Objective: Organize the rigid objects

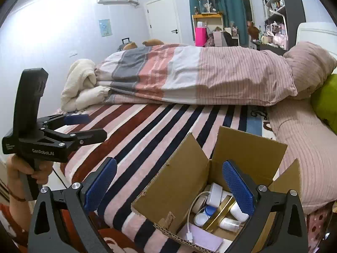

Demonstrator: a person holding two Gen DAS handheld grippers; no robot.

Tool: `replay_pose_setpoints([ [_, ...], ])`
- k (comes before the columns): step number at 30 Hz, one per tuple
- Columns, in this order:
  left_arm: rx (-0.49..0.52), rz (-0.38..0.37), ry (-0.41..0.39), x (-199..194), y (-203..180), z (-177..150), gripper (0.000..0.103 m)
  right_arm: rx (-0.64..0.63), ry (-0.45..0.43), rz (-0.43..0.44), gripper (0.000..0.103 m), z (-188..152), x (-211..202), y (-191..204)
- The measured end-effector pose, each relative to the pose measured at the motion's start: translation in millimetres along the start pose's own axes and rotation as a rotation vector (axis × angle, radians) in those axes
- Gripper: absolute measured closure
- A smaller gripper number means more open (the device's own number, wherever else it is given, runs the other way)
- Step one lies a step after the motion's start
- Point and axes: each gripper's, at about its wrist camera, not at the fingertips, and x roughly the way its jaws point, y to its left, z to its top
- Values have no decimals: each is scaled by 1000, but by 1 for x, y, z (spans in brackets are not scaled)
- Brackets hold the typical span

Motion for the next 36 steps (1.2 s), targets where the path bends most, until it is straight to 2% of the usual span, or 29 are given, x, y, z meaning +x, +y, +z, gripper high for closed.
replay_pose_setpoints([
  [36, -20, 44, -33, -10, 10, 3, 5, -1, -3, 11, 2, -1, 2, 5],
])
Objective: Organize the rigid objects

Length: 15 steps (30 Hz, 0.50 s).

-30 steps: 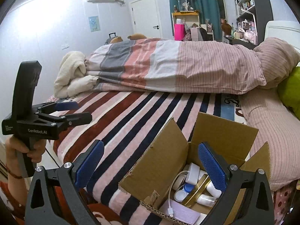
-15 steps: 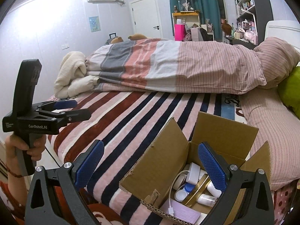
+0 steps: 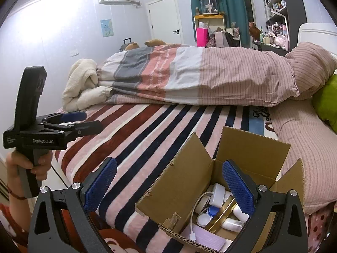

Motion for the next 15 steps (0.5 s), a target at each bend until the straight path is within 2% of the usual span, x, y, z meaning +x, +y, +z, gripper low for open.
replay_pose_setpoints([
  [15, 0, 13, -17, -5, -2, 1, 5, -9, -3, 11, 2, 0, -2, -6],
])
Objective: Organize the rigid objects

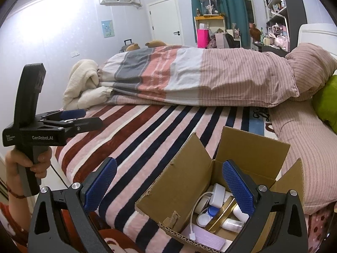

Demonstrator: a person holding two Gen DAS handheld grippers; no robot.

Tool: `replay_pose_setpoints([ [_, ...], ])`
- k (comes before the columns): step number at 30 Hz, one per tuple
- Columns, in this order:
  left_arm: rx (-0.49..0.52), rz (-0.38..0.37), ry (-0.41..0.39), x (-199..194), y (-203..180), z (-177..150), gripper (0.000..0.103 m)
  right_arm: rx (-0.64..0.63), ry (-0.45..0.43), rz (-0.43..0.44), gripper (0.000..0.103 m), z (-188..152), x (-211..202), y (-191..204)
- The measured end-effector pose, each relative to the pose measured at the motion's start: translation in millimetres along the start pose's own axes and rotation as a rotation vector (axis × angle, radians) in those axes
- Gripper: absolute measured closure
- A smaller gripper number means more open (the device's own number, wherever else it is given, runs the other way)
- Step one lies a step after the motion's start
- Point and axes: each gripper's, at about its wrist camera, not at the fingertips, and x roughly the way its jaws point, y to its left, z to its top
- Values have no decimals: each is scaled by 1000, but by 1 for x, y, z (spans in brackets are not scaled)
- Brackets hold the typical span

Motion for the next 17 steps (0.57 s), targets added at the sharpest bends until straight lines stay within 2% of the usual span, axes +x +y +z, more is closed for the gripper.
replay_pose_setpoints([
  [17, -9, 22, -14, -4, 1, -1, 5, 1, -6, 8, 2, 1, -2, 0],
])
